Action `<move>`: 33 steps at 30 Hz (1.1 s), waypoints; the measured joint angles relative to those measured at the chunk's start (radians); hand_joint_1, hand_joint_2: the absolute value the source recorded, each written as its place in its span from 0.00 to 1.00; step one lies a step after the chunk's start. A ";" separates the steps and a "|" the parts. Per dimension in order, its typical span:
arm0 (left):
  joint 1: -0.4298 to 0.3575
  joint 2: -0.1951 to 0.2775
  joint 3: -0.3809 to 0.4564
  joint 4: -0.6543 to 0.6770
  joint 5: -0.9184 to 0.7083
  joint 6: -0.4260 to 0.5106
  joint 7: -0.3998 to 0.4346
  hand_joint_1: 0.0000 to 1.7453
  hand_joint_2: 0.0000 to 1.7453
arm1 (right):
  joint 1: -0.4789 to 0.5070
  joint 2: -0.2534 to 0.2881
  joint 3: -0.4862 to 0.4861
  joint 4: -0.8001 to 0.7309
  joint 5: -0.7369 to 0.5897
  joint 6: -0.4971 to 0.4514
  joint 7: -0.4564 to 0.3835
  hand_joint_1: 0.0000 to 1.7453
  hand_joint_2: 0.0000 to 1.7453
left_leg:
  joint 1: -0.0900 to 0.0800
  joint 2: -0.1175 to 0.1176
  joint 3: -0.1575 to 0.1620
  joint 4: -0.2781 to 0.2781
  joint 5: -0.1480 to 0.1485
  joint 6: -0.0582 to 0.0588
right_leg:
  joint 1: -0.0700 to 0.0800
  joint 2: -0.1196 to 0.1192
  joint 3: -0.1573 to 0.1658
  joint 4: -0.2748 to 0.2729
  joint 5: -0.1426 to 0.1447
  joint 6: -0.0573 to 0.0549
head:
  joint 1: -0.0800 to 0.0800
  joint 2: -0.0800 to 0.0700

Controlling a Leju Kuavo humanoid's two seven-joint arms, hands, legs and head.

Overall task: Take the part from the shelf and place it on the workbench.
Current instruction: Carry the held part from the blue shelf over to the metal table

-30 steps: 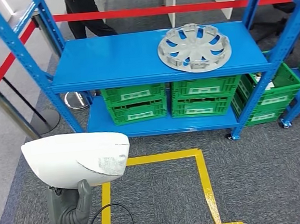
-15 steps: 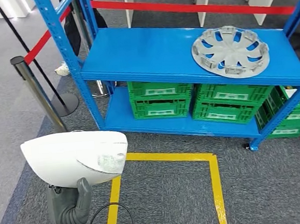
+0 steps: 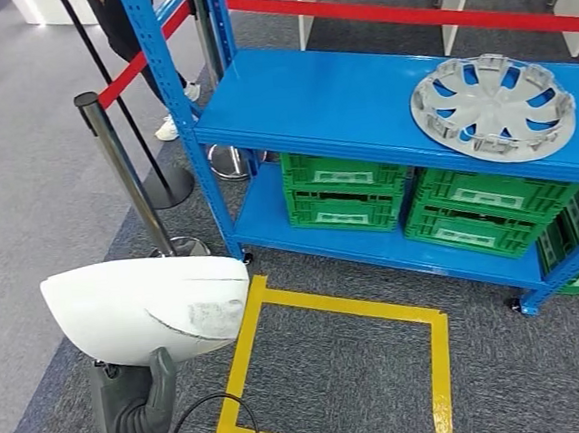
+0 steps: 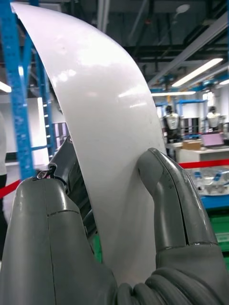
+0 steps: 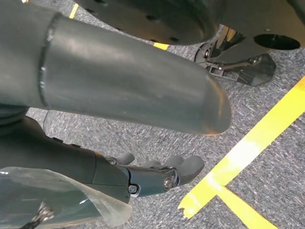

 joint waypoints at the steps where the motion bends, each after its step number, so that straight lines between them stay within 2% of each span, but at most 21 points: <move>1: -0.001 0.000 0.000 0.000 0.000 0.000 0.000 1.00 1.00 | 0.001 -0.001 0.000 0.000 0.002 0.003 0.001 0.00 0.00 | 0.002 0.020 -0.026 0.063 -0.024 -0.004 | 0.002 -0.023 -0.001 0.000 -0.001 -0.002 | -0.004 0.000; 3: -0.001 0.001 0.000 0.001 0.000 0.000 0.000 1.00 1.00 | 0.001 -0.002 0.001 0.000 0.009 0.008 0.007 0.00 0.00 | 0.005 0.049 -0.040 0.114 -0.029 -0.006 | 0.006 -0.074 -0.001 0.000 -0.002 -0.005 | -0.007 0.000; 5: 0.000 0.002 0.000 0.001 0.000 0.002 0.000 1.00 1.00 | -0.002 -0.001 0.004 0.000 0.020 0.009 0.020 0.00 0.00 | -0.003 0.093 0.031 -0.018 0.027 0.005 | 0.009 -0.101 0.002 0.001 -0.004 -0.001 | -0.007 0.000; 7: 0.002 0.003 0.001 0.001 0.000 0.004 -0.001 1.00 1.00 | -0.003 0.002 0.006 0.000 0.029 0.005 0.030 0.00 0.00 | -0.014 0.128 0.064 -0.091 0.039 0.016 | 0.013 -0.120 0.002 0.001 -0.006 0.006 | -0.007 0.000; 9: 0.010 0.004 0.004 0.001 0.003 0.003 -0.005 1.00 1.00 | -0.007 0.004 0.009 0.000 0.035 -0.001 0.034 0.00 0.00 | -0.017 0.116 0.061 -0.100 0.038 0.026 | 0.015 -0.140 0.004 -0.002 -0.007 0.017 | -0.007 0.000; 10: 0.013 0.003 0.005 0.001 0.005 0.003 -0.009 1.00 1.00 | -0.009 0.004 0.011 0.000 0.036 -0.005 0.034 0.00 0.00 | -0.015 0.105 0.061 -0.105 0.042 0.033 | 0.013 -0.133 0.004 0.000 -0.011 0.022 | -0.006 0.000; 12: 0.012 -0.001 0.008 0.001 0.007 0.000 -0.016 1.00 1.00 | -0.011 0.004 0.013 0.000 0.037 -0.009 0.029 0.00 0.00 | -0.010 0.083 0.062 -0.115 0.051 0.046 | 0.010 -0.084 -0.017 0.047 -0.047 0.030 | -0.003 0.000; 14: 0.009 -0.007 0.009 0.001 0.008 -0.002 -0.021 1.00 1.00 | -0.009 0.001 0.014 0.000 0.037 -0.008 0.021 0.00 0.00 | -0.008 0.062 0.060 -0.116 0.054 0.054 | 0.009 -0.033 -0.075 0.168 -0.110 0.032 | 0.001 0.000; 16: 0.009 -0.010 0.010 0.002 0.009 -0.003 -0.026 1.00 1.00 | -0.004 -0.005 0.015 0.000 0.037 -0.005 0.011 0.00 0.00 | -0.010 0.035 0.059 -0.115 0.055 0.056 | 0.010 -0.021 -0.124 0.264 -0.134 0.034 | 0.002 0.000; 17: 0.009 -0.011 0.011 0.002 0.010 -0.004 -0.028 1.00 1.00 | -0.002 -0.008 0.015 0.000 0.038 -0.003 0.006 0.00 0.00 | -0.010 0.021 0.059 -0.114 0.055 0.056 | 0.010 -0.020 -0.128 0.264 -0.119 0.035 | 0.002 0.000; 18: 0.009 -0.012 0.012 0.002 0.012 -0.004 -0.031 1.00 1.00 | -0.001 -0.010 0.016 0.000 0.041 -0.002 0.002 0.00 0.00 | -0.010 0.006 0.060 -0.113 0.055 0.055 | 0.009 -0.016 -0.112 0.223 -0.085 0.034 | 0.002 0.000; 20: 0.008 -0.015 0.014 0.001 0.018 -0.005 -0.037 1.00 1.00 | -0.001 -0.014 0.018 0.000 0.048 -0.001 -0.001 0.00 0.00 | -0.010 -0.021 0.057 -0.104 0.052 0.050 | 0.006 0.025 -0.056 0.093 -0.019 0.031 | 0.002 0.000; 21: 0.007 -0.017 0.015 0.001 0.021 -0.005 -0.039 1.00 1.00 | -0.001 -0.015 0.019 0.000 0.050 -0.001 -0.001 0.00 0.00 | -0.010 -0.033 0.053 -0.099 0.051 0.046 | 0.003 0.049 -0.032 0.042 -0.003 0.029 | 0.001 0.000; 23: 0.006 -0.020 0.017 0.001 0.025 -0.006 -0.043 1.00 1.00 | 0.000 -0.018 0.019 0.000 0.052 -0.001 0.002 0.00 0.00 | -0.006 -0.055 0.042 -0.093 0.053 0.032 | 0.004 0.076 -0.013 0.010 -0.004 0.023 | 0.001 0.000; 25: 0.007 -0.021 0.018 0.001 0.028 -0.004 -0.045 1.00 1.00 | -0.001 -0.021 0.019 0.000 0.053 -0.002 0.010 0.00 0.00 | -0.003 -0.071 0.037 -0.092 0.056 0.019 | 0.004 0.051 -0.007 0.004 0.000 0.012 | 0.001 0.000; 26: 0.008 -0.021 0.019 0.001 0.027 0.000 -0.047 1.00 1.00 | -0.001 -0.021 0.019 0.000 0.053 -0.003 0.015 0.00 0.00 | -0.005 -0.060 0.032 -0.082 0.050 0.014 | 0.002 0.037 -0.003 0.000 0.002 0.006 | -0.003 0.000; 27: 0.009 -0.021 0.020 0.001 0.024 0.006 -0.049 1.00 1.00 | -0.001 -0.021 0.019 0.000 0.054 -0.004 0.020 0.00 0.00 | -0.007 -0.038 0.019 -0.054 0.033 0.008 | 0.000 0.022 0.000 -0.004 0.003 0.001 | -0.008 0.000; 29: 0.013 -0.020 0.020 0.000 0.014 0.024 -0.051 1.00 1.00 | 0.002 -0.022 0.019 0.000 0.055 -0.005 0.028 0.00 0.00 | -0.005 0.018 -0.033 0.058 -0.026 -0.003 | 0.001 -0.010 0.005 -0.006 0.000 -0.006 | -0.018 0.000; 31: 0.027 -0.018 0.022 -0.004 -0.001 0.048 -0.052 1.00 1.00 | 0.004 -0.022 0.019 0.000 0.058 -0.004 0.034 0.00 0.00 | 0.001 0.039 -0.086 0.169 -0.065 -0.010 | 0.003 -0.042 0.008 -0.006 -0.004 -0.008 | -0.019 0.000; 32: 0.037 -0.016 0.024 -0.009 -0.008 0.060 -0.052 1.00 1.00 | 0.004 -0.022 0.019 0.000 0.063 -0.002 0.035 0.00 0.00 | 0.003 0.042 -0.092 0.182 -0.060 -0.012 | 0.004 -0.057 0.010 -0.006 -0.006 -0.008 | -0.019 0.000; 33: 0.045 -0.014 0.025 -0.016 -0.014 0.073 -0.052 1.00 1.00 | 0.002 -0.023 0.021 0.000 0.071 0.000 0.036 0.00 0.00 | 0.005 0.046 -0.076 0.152 -0.034 -0.012 | 0.004 -0.069 0.013 -0.006 -0.009 -0.007 | -0.019 0.000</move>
